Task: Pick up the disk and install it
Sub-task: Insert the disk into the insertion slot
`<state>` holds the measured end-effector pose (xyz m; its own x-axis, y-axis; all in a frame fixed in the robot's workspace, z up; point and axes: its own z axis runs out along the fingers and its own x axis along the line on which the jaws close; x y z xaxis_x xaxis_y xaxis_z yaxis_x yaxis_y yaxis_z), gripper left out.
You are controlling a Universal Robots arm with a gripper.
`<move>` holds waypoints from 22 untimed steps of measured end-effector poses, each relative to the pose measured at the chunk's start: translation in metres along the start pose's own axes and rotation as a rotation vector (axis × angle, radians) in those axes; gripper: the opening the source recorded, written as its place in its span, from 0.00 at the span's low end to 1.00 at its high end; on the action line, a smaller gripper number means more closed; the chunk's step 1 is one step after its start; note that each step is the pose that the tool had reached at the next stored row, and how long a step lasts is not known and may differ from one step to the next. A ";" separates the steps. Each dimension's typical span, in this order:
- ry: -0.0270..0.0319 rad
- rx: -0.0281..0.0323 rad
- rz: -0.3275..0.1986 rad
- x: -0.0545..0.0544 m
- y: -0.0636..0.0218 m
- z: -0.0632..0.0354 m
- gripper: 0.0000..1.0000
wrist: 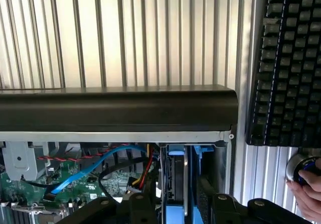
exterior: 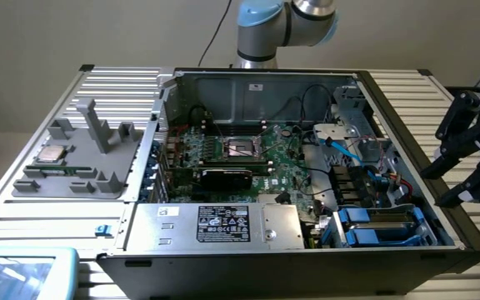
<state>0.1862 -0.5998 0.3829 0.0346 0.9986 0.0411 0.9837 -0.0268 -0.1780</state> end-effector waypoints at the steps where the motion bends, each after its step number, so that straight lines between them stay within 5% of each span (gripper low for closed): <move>1: 0.0001 0.0000 0.000 0.000 0.0005 0.0018 0.45; 5: 0.0025 0.0001 0.001 0.003 0.0017 0.0090 0.45; 9: 0.0134 -0.0003 0.014 0.004 0.0028 0.0146 0.45; 15: 0.0373 -0.0026 0.061 0.004 0.0030 0.0199 0.45; 19: 0.0622 -0.0029 0.086 0.004 0.0027 0.0214 0.45; 22: 0.0749 -0.0040 0.113 0.004 0.0027 0.0229 0.45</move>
<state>0.1850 -0.5950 0.3601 0.1578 0.9829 0.0944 0.9735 -0.1389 -0.1817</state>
